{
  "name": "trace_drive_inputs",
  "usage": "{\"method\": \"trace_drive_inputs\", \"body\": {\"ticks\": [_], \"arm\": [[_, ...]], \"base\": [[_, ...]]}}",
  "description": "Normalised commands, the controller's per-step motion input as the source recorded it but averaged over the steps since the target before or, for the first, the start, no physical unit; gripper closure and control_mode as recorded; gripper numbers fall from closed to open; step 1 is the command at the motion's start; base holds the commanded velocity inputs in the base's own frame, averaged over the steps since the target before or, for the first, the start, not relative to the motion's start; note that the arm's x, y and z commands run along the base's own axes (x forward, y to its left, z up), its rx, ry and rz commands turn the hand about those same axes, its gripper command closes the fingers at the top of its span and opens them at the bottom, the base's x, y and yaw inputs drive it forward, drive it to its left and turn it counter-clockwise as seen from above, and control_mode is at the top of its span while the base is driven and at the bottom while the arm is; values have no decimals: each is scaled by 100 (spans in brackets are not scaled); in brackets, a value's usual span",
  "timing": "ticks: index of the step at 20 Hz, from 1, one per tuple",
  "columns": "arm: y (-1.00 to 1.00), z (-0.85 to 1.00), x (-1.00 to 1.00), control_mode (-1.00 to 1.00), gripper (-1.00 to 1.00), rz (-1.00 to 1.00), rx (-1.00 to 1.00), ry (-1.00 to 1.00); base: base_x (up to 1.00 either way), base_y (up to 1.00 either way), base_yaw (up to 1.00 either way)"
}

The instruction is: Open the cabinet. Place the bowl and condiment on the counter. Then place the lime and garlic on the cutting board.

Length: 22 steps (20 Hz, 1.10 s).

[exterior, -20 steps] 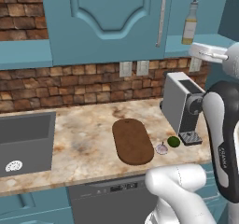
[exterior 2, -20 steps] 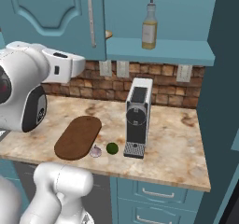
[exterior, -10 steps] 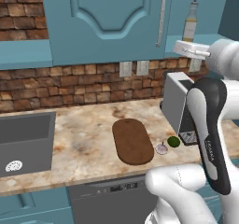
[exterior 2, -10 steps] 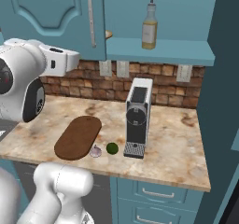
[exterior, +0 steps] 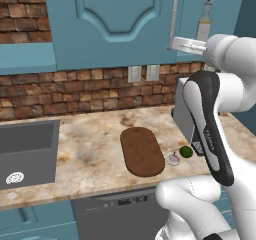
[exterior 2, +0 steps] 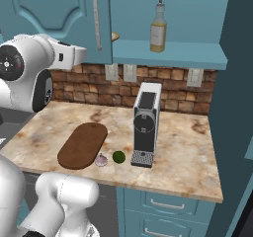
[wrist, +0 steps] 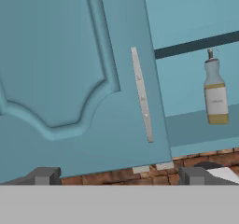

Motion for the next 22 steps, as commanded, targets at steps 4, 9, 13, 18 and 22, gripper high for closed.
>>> {"method": "trace_drive_inputs", "body": {"ticks": [4,9,13,18,22], "arm": [[-4,5,46,-100,-100,0,-7,0],[0,5,48,-100,-100,0,-8,0],[-7,16,49,-100,-100,0,-6,-1],[-10,5,41,-100,-100,0,-2,-10],[-3,0,29,-100,-100,0,-1,-10]], "base": [[0,0,0],[0,0,0],[0,0,0],[0,0,0],[0,0,0]]}}
